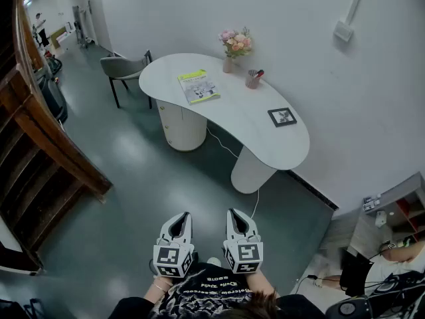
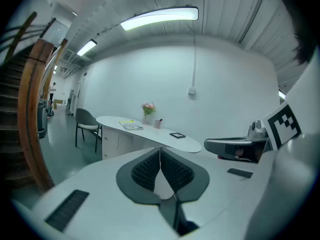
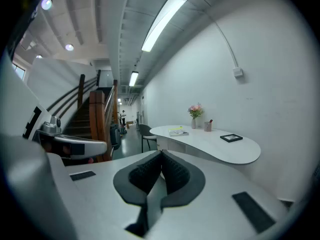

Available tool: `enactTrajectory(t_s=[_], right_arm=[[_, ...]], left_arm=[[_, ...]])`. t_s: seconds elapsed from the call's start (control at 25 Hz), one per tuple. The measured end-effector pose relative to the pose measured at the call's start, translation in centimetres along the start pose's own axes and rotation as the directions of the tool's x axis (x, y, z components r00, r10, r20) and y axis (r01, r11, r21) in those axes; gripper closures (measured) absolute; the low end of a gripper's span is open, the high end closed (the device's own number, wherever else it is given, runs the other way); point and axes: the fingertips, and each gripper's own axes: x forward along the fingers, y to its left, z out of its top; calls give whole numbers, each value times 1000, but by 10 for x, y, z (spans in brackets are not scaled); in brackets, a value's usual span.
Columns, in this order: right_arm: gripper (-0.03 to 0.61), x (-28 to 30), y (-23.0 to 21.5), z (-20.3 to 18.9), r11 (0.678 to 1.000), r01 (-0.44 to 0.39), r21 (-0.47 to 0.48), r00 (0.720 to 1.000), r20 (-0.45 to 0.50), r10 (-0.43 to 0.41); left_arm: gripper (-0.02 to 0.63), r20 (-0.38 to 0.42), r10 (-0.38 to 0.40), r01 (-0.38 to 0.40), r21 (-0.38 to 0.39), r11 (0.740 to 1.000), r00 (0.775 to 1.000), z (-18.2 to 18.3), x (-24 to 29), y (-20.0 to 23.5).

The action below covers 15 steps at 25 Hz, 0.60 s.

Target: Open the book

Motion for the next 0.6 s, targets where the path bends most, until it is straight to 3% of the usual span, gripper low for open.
enactTrajectory(t_s=[0.24,0.6], right_arm=[[551,33,-1,7,998,14,66,1000,-2,-14],[551,89,8,15,994,72,82,997,-18,-71]], left_arm=[[589,-20,5,-5,-19,1000,1000,6,22,32],[589,-24,-21,21,-21,1000,999,22,60,91]])
